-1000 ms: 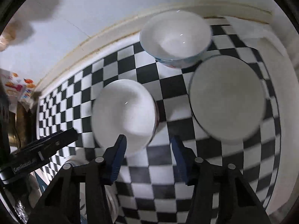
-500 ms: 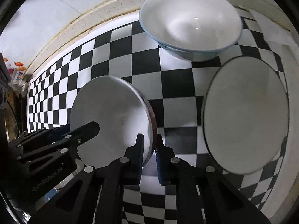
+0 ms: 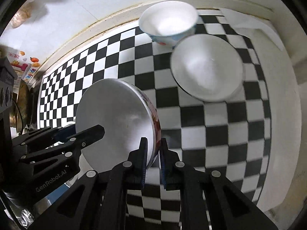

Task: Organize plates and bowls
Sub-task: 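Grasp the red-flower bowl rim with the right tool while the left tool grasps the plain white bowl, then lift both bowls and bring the left tool's bowl toward the right tool's bowl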

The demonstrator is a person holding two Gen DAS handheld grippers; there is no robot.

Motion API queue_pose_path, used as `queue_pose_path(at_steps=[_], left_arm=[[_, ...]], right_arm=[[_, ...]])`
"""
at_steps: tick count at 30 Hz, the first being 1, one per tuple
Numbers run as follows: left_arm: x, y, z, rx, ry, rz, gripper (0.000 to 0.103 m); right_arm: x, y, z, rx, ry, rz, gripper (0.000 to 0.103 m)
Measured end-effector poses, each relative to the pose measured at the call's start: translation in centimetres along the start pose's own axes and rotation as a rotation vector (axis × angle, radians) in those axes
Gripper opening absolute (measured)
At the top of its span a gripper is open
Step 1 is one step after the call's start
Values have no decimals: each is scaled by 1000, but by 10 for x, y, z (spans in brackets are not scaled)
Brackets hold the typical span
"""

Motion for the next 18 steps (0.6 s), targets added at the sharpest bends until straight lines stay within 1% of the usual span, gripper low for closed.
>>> queue_pose_path(at_steps=[3,6,13,18], left_arm=[[11,-5,-17,13,-23,15,26],[19,-13,-30,15,-40,35,26],[42,-41,-50,13,-73,97,26],[50,-56,-57,3,-86,122,26]], right_arm=[[23,11,-15,-2,-22,-5,14],[37,16,-36,0,-43,0,14],[64,1,-68,10,-90,26,14],[73,-14,-84,20,-114,37,14]])
Point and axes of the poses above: each gripper's, at about its wrist camera, not at the fingertips, and y roughly against the way its jaws point, z to its left, x to its underside, the point moved 5 cm from there along -y, roughly the way its jaws point, and after that the axes turned 11 degrees about -y, right-handed, at the moved point
